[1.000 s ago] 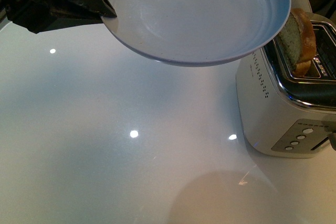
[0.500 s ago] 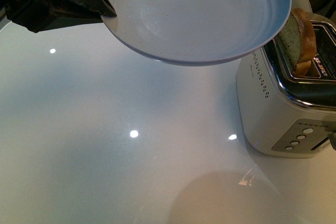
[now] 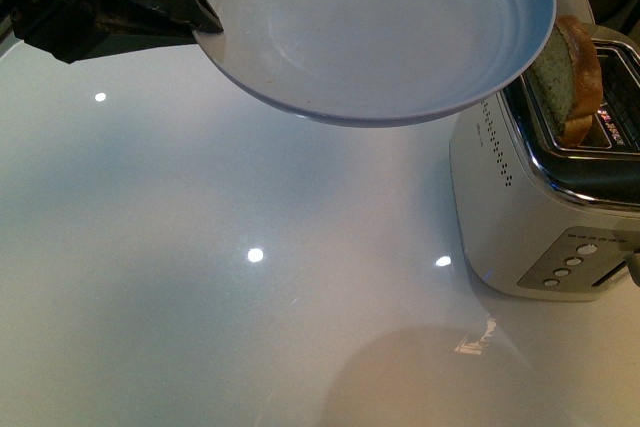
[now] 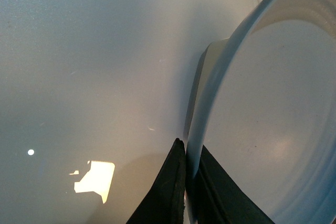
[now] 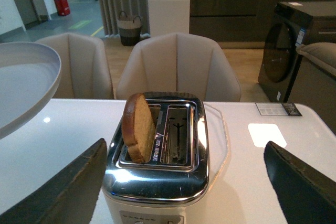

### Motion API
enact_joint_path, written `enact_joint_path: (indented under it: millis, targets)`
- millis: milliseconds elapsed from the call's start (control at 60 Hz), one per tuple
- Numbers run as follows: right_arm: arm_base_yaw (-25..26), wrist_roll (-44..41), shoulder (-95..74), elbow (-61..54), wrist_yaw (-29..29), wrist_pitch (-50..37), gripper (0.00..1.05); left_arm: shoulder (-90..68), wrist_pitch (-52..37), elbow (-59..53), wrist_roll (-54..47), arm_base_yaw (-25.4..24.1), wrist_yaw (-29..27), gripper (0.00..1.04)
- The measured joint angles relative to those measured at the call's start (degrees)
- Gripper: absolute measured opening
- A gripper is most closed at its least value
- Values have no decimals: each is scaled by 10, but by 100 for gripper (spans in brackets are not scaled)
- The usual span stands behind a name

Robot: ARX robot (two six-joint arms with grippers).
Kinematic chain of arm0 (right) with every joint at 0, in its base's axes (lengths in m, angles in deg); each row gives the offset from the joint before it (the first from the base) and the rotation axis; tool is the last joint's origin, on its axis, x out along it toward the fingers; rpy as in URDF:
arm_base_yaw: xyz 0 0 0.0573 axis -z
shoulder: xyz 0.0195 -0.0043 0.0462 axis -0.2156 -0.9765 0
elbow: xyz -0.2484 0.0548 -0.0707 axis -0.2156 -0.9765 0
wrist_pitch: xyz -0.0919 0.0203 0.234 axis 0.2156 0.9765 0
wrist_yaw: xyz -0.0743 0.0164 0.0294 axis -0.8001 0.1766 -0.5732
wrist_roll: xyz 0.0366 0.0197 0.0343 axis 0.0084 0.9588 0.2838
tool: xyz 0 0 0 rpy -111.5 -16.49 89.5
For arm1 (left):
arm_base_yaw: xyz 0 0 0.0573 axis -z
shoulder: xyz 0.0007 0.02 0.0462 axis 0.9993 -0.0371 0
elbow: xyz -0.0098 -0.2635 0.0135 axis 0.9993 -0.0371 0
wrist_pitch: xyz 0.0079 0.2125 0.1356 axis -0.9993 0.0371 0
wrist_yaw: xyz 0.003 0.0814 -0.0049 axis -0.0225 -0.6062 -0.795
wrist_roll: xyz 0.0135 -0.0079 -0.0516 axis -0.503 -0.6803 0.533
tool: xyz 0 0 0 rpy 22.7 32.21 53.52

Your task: Left arm holds plate, right arm toasts bread

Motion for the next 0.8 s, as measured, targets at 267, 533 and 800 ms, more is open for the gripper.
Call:
enact_joint_path:
  millis: [267, 533, 800]
  targets:
    - [0, 0, 0, 0, 0, 0, 96, 0, 0, 0, 0, 0, 0, 3]
    - [0, 0, 0, 0, 0, 0, 96, 7, -178, -41, 59, 1, -27, 3]
    - [0, 0, 0, 0, 0, 0, 96, -3, -176, -40, 53, -68, 31, 3]
